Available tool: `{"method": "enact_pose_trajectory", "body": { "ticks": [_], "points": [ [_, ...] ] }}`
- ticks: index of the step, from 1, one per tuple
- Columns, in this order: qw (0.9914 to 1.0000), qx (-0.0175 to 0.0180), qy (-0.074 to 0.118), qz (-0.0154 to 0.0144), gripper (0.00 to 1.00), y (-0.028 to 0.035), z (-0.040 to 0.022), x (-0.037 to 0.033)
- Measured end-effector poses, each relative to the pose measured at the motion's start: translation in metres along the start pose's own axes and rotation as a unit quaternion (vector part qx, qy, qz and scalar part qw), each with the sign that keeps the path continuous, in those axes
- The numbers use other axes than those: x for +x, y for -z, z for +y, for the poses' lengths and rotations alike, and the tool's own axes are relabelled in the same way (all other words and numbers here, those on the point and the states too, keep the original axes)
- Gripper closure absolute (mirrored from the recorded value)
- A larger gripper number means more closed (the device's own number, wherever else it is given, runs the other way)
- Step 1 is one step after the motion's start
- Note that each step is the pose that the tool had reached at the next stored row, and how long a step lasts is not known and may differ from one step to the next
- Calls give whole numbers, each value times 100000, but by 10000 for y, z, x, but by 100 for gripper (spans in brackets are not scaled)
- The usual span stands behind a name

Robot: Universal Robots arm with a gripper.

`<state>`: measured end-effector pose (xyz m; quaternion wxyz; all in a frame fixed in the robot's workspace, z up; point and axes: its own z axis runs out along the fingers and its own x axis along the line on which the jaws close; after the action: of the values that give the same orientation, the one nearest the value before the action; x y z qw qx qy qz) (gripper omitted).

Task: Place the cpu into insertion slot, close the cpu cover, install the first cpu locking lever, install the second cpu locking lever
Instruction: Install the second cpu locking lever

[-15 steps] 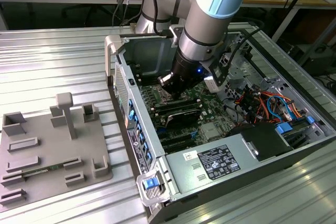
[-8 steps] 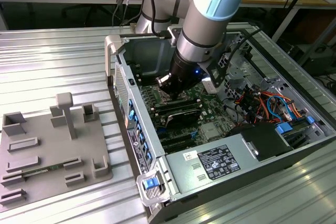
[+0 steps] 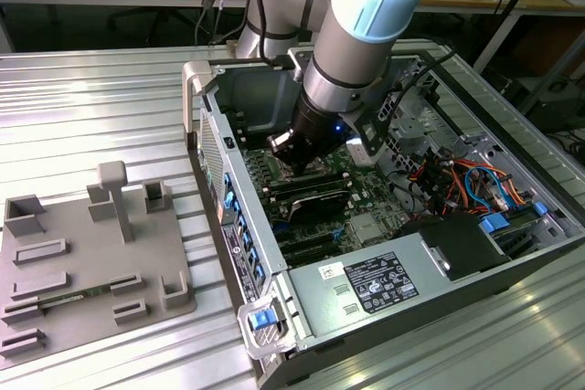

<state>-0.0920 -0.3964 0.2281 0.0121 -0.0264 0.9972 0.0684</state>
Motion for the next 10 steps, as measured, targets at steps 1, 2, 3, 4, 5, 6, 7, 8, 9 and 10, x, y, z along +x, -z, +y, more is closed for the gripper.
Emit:
{"method": "enact_pose_trajectory", "body": {
  "ticks": [1, 2, 3, 4, 5, 6, 7, 8, 9, 10],
  "points": [
    [100000, -216, -1, -1, 89, -7, 0, 3],
    [99999, -330, -13, 1, 89, -14, -1, 4],
    [99999, -467, -18, 10, 89, -24, -3, 7],
    [99999, -494, -20, 28, 89, -33, -6, 9],
    [99999, -507, -29, 54, 89, -47, -9, 13],
    [99999, -537, -44, 73, 89, -58, -10, 18],
    [99998, -556, -45, 102, 89, -66, -11, 23],
    [99998, -583, -41, 131, 89, -82, -13, 28],
    [99998, -623, -41, 143, 89, -98, -15, 33],
    [99997, -756, -49, 163, 89, -113, -17, 42]
  ]
}}
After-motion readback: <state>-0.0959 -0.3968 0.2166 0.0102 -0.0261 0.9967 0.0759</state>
